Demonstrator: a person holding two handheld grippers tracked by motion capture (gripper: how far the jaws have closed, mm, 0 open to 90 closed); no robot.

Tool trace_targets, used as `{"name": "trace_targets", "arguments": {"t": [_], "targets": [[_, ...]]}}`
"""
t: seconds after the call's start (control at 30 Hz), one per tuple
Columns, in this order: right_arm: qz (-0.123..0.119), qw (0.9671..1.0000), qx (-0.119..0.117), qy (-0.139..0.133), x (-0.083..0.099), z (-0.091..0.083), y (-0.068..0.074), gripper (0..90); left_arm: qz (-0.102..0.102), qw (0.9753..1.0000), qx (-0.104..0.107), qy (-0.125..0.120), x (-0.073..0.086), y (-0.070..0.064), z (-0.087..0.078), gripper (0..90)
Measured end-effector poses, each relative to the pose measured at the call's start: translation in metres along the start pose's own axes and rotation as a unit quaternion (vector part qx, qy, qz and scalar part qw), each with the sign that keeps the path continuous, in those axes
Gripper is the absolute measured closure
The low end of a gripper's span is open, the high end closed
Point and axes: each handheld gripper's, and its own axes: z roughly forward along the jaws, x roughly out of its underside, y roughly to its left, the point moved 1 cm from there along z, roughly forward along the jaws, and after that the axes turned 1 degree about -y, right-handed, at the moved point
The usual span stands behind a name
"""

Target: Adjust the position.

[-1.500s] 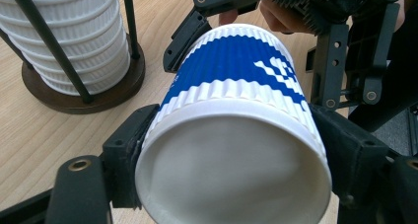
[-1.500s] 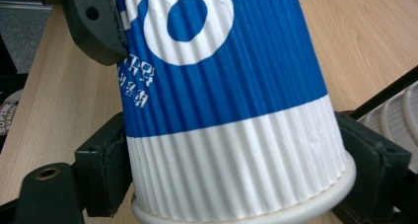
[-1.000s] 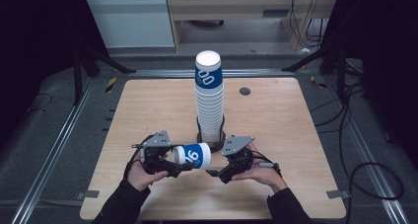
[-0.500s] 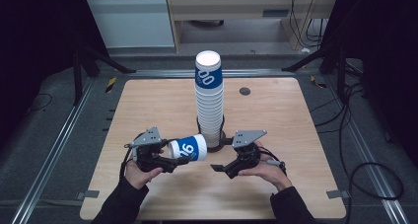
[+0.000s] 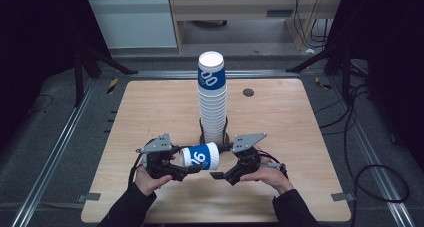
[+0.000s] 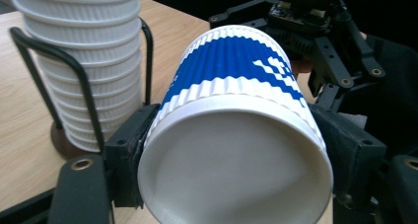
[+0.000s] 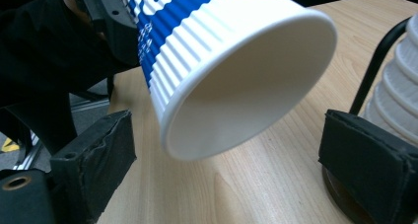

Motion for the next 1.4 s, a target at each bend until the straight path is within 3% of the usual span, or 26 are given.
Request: {"name": "trace_targets", "arguments": {"t": [0.1,0.4,0.77,1.1,1.23,1.33,1.37,1.4], "targets": [[-0.002,1.0,-0.006,0.0,0.0,0.002,0.001,7.1,0.002,0.9998,0.019,0.001,0.0,-0.003,0.002,24.8],[-0.006,0.9994,-0.033,-0.008,0.0,0.006,0.005,8.5,0.015,0.9988,0.044,0.012,0.0,-0.01,0.008,24.9],[-0.006,0.9988,-0.048,-0.008,0.001,0.007,0.006,13.9,0.007,0.9985,0.052,0.016,0.0,-0.008,0.008,24.7],[-0.008,0.9993,-0.035,-0.004,0.0,0.001,0.003,14.4,0.003,0.9991,0.041,0.007,-0.005,-0.004,-0.003,19.7],[-0.02,0.9997,-0.016,0.004,-0.002,-0.006,0.001,14.4,0.007,0.999,0.036,0.024,-0.006,0.0,-0.008,16.8],[-0.021,0.9997,-0.009,0.007,-0.002,-0.009,0.001,14.5,0.011,0.9978,0.037,0.054,-0.004,0.003,-0.009,15.4],[-0.021,0.9997,-0.009,0.007,-0.002,-0.009,0.001,14.5,0.011,0.9978,0.037,0.054,-0.004,0.003,-0.009,15.0],[-0.022,0.9996,-0.009,0.016,-0.001,-0.008,0.001,14.6,0.017,0.9966,0.038,0.071,-0.003,0.003,-0.007,14.9]]}}
